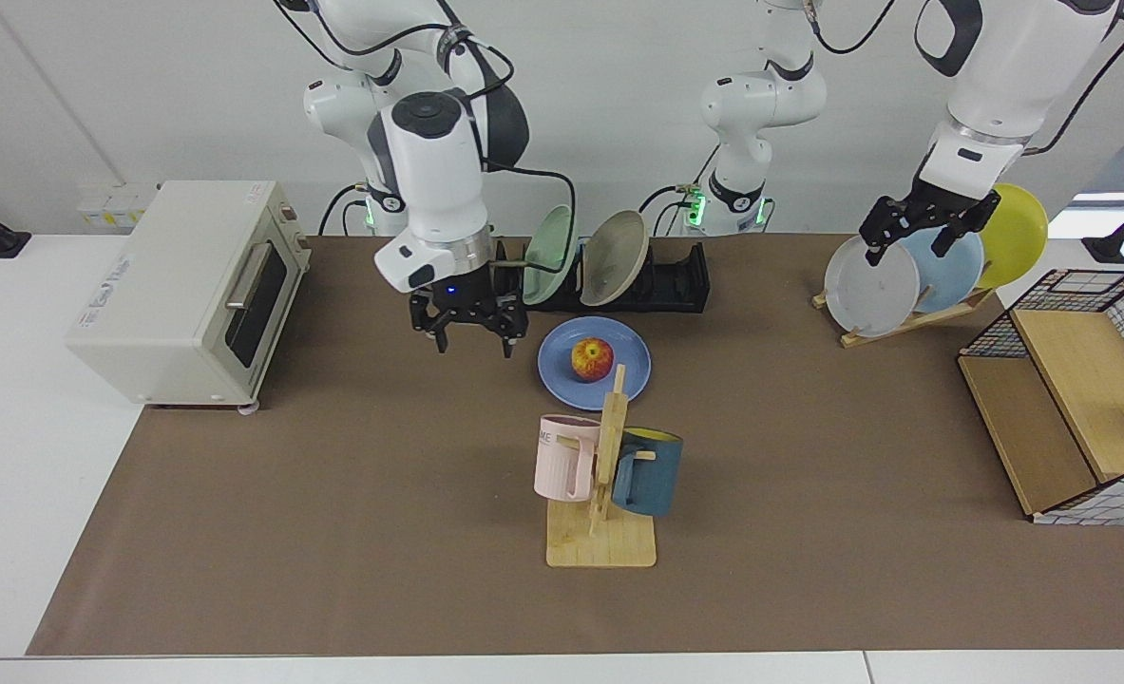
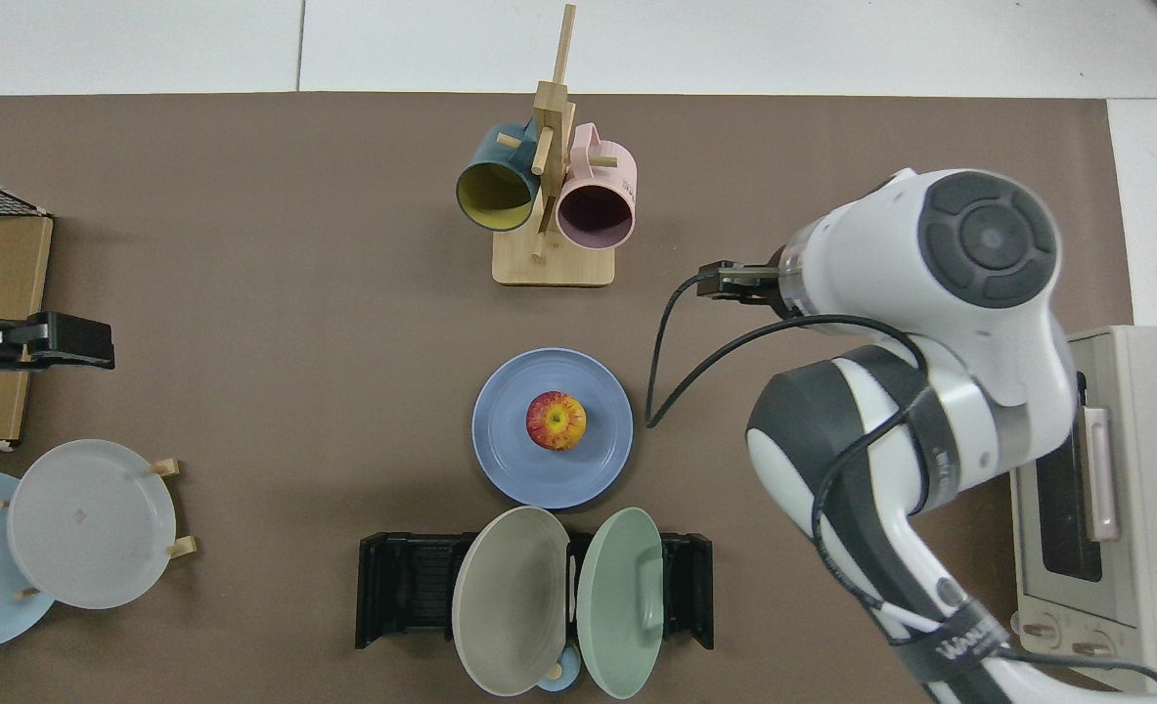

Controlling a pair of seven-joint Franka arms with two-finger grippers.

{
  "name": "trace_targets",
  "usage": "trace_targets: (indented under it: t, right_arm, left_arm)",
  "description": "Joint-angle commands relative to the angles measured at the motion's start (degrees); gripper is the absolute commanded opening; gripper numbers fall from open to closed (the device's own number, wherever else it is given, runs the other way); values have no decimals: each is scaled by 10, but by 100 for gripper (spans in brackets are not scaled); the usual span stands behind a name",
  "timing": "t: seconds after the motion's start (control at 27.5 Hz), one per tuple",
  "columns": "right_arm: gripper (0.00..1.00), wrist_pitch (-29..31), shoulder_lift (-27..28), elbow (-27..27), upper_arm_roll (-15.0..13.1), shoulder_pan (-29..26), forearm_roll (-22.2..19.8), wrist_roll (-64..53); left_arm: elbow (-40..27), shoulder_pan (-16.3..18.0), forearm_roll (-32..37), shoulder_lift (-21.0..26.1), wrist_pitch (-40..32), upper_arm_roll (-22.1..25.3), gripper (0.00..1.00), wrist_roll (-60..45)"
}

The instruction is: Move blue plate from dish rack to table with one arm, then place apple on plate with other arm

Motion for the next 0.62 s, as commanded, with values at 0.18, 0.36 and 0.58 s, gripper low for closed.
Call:
trace_targets:
  t: [0.18,0.36,0.58]
  right_arm:
    - [100,-79,-59,-9,9,-101,7,-173]
    - [100,-110,-78,-9,9,-124,10,-187]
    - [100,-110,-85,-13,10,-133,30,-179]
  left_arm:
    - [-17,1,-7,-15,-1,4,100,12]
    - [-17,1,-7,-15,-1,4,100,12]
    - [-21,0,-6,-15,-1,4,100,12]
